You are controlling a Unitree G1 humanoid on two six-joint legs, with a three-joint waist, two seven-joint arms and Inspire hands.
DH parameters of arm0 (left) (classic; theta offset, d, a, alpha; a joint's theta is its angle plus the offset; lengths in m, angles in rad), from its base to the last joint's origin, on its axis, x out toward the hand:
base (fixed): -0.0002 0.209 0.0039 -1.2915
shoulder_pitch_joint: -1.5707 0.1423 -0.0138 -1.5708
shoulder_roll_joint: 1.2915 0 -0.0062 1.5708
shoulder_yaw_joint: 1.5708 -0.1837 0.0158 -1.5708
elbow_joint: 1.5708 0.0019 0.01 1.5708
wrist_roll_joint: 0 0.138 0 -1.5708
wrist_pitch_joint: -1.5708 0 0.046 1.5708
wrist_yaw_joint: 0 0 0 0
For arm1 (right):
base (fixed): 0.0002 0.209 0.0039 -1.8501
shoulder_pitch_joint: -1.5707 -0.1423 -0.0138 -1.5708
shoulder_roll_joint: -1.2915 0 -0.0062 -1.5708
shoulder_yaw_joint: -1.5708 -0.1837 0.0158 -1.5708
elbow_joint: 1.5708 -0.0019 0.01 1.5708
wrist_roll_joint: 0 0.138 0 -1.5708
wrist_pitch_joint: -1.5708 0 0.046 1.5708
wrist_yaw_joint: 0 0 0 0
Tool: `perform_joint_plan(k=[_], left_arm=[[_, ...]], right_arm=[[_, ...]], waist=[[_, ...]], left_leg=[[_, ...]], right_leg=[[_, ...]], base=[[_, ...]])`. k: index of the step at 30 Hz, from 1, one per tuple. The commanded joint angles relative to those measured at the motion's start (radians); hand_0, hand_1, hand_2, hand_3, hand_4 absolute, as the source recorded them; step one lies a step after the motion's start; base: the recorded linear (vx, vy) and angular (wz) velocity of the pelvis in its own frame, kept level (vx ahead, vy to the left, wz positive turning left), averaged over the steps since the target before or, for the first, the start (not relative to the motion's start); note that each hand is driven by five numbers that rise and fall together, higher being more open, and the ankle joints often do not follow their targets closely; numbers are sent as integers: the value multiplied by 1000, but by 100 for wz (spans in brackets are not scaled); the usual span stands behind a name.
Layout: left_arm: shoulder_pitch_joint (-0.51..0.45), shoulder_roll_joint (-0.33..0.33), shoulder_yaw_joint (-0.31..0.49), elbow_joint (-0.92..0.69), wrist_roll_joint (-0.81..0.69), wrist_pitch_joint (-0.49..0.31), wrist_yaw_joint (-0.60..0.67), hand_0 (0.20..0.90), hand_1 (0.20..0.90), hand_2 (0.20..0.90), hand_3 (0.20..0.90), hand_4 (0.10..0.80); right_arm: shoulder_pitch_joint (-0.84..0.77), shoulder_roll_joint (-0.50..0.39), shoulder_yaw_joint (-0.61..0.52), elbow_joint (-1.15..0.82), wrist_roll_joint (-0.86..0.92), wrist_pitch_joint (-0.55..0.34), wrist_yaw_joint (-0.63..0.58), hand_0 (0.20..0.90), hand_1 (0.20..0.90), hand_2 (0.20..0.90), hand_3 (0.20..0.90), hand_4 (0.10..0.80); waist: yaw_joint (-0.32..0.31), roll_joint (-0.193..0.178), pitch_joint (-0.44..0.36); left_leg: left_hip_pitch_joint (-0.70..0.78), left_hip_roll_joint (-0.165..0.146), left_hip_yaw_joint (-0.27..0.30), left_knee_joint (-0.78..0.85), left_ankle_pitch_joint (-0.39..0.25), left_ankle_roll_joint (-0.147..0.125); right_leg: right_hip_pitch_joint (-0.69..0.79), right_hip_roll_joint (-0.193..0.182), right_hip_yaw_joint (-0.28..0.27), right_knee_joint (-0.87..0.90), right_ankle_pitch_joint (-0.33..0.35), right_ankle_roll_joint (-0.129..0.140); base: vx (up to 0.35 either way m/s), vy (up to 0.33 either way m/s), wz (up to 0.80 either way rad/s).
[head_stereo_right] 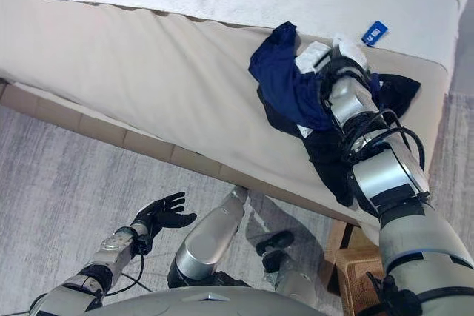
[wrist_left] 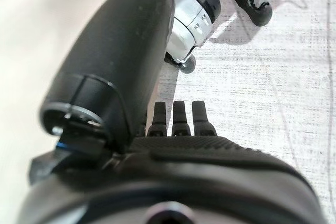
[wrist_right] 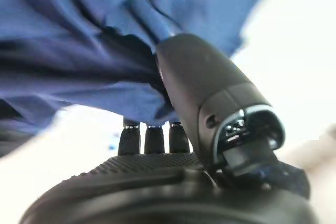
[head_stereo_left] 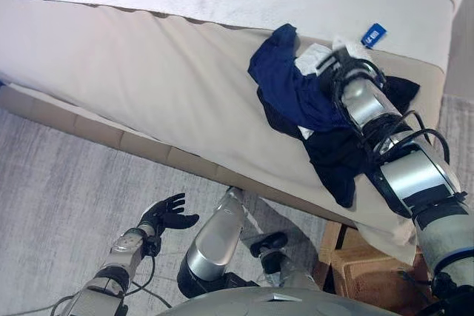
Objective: Pick up the clothes from the bed and place them into the basket
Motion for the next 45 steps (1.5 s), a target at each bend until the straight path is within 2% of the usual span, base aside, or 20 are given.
perform_joint_plan(k=[1,3,6,10,18,20,26,32,34,36,40,45], left_arm=[[121,16,-38,23,-10,-35,-4,900,900,900,900,800],[144,2,-27,30,9,-43,-3,900,900,900,900,800],[171,-14,-7,47,43,-46,-2,900,900,900,900,800],[198,-24,20,63,93,-26,-3,900,900,900,900,800],[217,-35,45,117,170,10,13,900,900,900,900,800],[216,-33,50,126,187,25,18,900,900,900,900,800],[210,-27,76,156,228,86,31,900,900,900,900,800],[185,-13,65,135,231,147,9,900,900,900,900,800],[179,-12,59,128,228,153,9,900,900,900,900,800],[162,-10,41,96,230,166,-1,900,900,900,900,800],[124,-12,5,51,224,177,-8,900,900,900,900,800],[100,-14,-37,17,235,186,-18,900,900,900,900,800]], right_arm=[[-50,-45,-75,-234,-70,-123,-217,300,300,300,200,100],[-11,-60,-120,-322,-109,-164,-288,300,300,300,200,100],[44,-89,-174,-443,-147,-178,-345,300,300,300,200,100],[103,-138,-214,-533,-140,-163,-353,300,300,300,200,100],[166,-202,-272,-561,-92,-176,-435,300,300,300,200,100],[167,-223,-288,-567,-88,-181,-472,300,300,300,200,100],[179,-320,-368,-622,-16,-188,-540,300,300,300,200,100],[225,-410,-392,-618,27,-154,-431,300,300,300,200,100],[236,-421,-395,-615,28,-145,-413,300,300,300,200,100],[292,-440,-423,-614,32,-133,-387,300,300,300,200,100],[404,-445,-489,-593,56,-134,-336,300,300,300,200,100],[497,-428,-512,-558,56,-127,-262,300,300,300,200,100]], waist=[[-42,12,-67],[-58,12,-94],[-78,5,-138],[-97,-5,-199],[-119,-34,-275],[-128,-31,-285],[-207,-42,-330],[-315,-21,-367],[-330,-18,-372],[-370,-10,-376],[-428,-2,-376],[-467,6,-370]], left_leg=[[128,39,43,-85,-108,41],[158,41,51,-97,-112,39],[197,41,62,-114,-119,37],[241,43,71,-135,-118,30],[294,50,87,-169,-114,18],[291,51,101,-172,-92,23],[330,53,172,-181,-116,31],[379,66,270,-188,-146,39],[380,69,281,-190,-144,40],[393,75,305,-193,-151,42],[411,82,338,-199,-161,43],[425,93,380,-201,-162,31]], right_leg=[[62,-3,55,98,-51,-43],[90,9,73,68,-57,-44],[132,26,91,23,-56,-40],[180,50,105,-22,-63,-38],[243,88,126,-86,-67,-38],[243,90,115,-101,-39,-36],[220,100,169,-129,-9,-27],[180,112,252,-142,17,-28],[171,115,262,-142,22,-30],[161,121,287,-131,18,-35],[154,129,322,-125,15,-40],[163,136,342,-160,38,-37]], base=[[79,43,-27],[81,0,-19],[95,-26,-18],[110,-35,-14],[36,-81,-12],[-121,-28,-7],[-92,-66,-18],[-76,-52,-53],[-57,-57,-61],[-64,-89,-42],[-50,-100,-28],[-38,-128,-28]])
